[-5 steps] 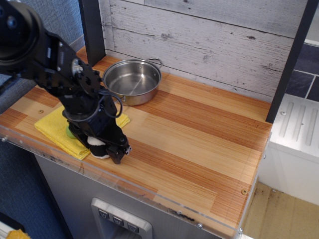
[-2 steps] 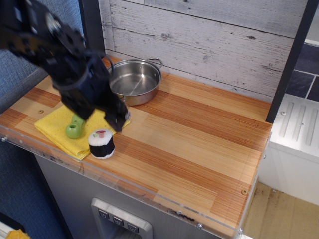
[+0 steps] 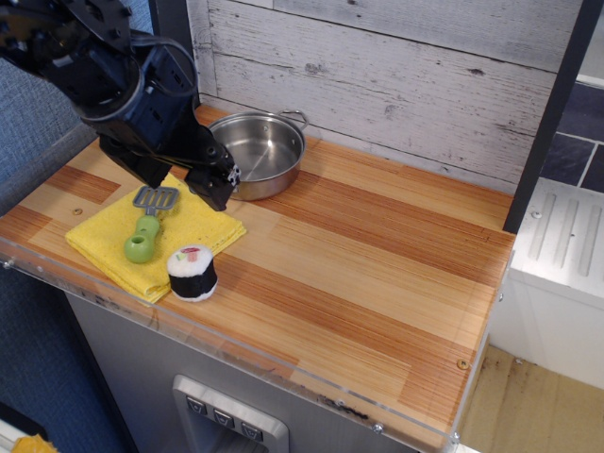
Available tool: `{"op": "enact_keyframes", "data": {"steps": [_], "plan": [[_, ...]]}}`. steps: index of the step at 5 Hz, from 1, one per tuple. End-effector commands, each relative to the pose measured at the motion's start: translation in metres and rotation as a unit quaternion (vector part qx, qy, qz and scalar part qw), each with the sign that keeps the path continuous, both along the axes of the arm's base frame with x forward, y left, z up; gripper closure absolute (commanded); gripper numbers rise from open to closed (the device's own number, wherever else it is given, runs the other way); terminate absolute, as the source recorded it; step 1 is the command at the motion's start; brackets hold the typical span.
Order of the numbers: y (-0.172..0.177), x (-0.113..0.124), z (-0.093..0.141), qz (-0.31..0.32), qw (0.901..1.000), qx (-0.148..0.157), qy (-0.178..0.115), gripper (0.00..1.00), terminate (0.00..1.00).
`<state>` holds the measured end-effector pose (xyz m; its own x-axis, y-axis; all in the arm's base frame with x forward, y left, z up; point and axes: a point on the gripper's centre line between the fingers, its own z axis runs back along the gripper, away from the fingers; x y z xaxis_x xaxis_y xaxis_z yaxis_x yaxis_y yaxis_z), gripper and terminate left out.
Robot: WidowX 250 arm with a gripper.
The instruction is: Move sushi roll directly to right of yellow cloth.
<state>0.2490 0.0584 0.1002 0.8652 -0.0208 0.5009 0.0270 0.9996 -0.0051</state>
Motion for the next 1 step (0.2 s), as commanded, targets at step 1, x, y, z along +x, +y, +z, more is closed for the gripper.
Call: {"op": "enact_keyframes", "data": {"steps": [1], "plan": [[0.004, -0.0025, 0.013, 0.004, 0.9998, 0.006, -0.02, 0.0, 1.0]]}}
